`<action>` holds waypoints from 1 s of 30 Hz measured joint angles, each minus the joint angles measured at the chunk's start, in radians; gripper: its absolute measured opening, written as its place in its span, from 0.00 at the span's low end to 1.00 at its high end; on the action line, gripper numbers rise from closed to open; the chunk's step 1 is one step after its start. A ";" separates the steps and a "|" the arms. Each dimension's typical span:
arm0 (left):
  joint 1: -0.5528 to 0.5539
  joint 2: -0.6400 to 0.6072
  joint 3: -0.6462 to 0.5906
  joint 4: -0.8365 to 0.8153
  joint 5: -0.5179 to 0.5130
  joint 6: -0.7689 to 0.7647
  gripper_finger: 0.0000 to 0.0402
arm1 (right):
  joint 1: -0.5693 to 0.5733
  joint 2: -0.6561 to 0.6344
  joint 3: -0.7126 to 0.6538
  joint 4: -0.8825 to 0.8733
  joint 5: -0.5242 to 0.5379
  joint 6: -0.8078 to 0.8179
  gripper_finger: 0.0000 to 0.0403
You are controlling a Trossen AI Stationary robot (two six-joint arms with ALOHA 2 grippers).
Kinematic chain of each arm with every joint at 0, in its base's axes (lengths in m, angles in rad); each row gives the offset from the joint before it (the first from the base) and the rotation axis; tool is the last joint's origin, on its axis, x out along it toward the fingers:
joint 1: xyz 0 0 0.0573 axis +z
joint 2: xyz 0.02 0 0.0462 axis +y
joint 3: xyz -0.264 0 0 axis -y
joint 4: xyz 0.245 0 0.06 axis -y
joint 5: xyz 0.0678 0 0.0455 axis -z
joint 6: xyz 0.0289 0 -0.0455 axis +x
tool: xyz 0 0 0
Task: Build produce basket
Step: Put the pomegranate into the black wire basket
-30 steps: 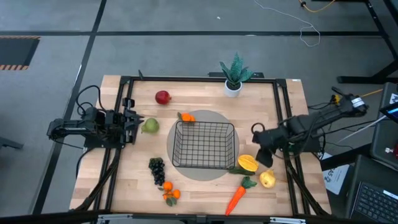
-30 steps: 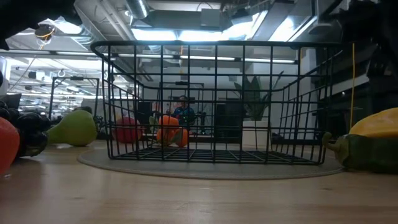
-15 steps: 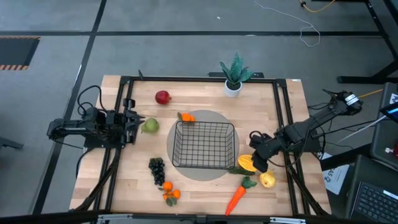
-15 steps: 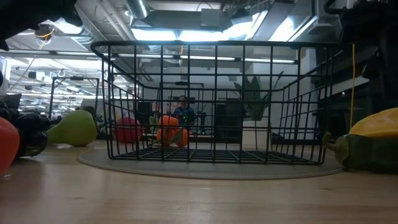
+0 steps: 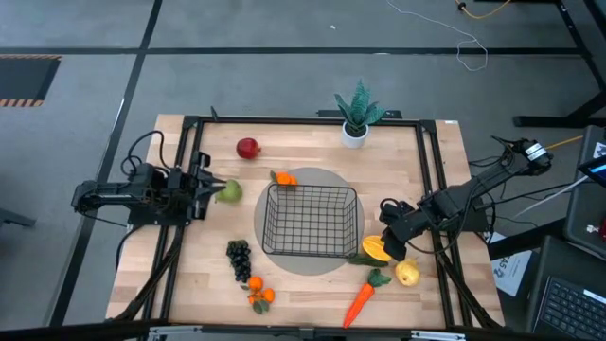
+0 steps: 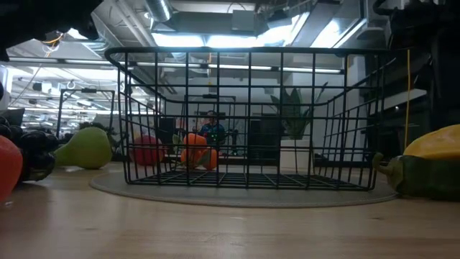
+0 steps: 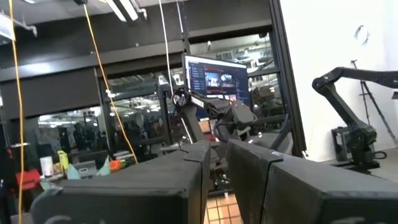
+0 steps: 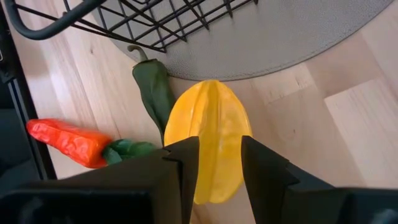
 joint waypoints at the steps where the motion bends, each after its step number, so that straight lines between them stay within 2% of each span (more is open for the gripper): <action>1: 0.000 0.000 0.000 -0.007 0.000 -0.019 0.11 | 0.000 0.000 0.000 0.000 0.000 0.000 0.27; 8: 0.000 0.000 0.000 0.062 -0.015 -0.180 0.11 | 0.000 0.000 0.000 0.000 0.001 -0.002 0.27; 10: 0.000 0.002 0.000 0.084 -0.074 -0.252 0.11 | 0.000 0.000 0.000 0.000 0.015 -0.003 0.27; 13: 0.000 0.003 0.000 0.068 -0.219 -0.355 0.11 | 0.000 0.000 0.000 0.000 0.053 -0.005 0.27; 15: 0.000 0.016 0.001 0.039 -0.264 -0.371 0.11 | 0.000 0.000 0.000 0.000 0.076 -0.005 0.27; 18: 0.000 0.044 0.001 -0.056 -0.268 -0.394 0.11 | 0.000 0.000 0.000 0.000 0.108 -0.005 0.27; 21: 0.000 0.092 0.001 -0.161 -0.272 -0.490 0.11 | 0.000 0.000 0.000 0.000 0.135 -0.005 0.27; 24: 0.000 0.143 0.007 -0.163 -0.272 -0.549 0.11 | 0.000 0.000 0.000 0.000 0.146 -0.005 0.27; 27: 0.000 0.192 0.097 -0.182 -0.262 -0.527 0.11 | -0.002 0.000 0.000 0.000 0.146 -0.005 0.27; 30: 0.000 0.269 0.237 -0.251 -0.262 -0.420 0.11 | -0.002 0.000 0.000 0.000 0.147 -0.002 0.27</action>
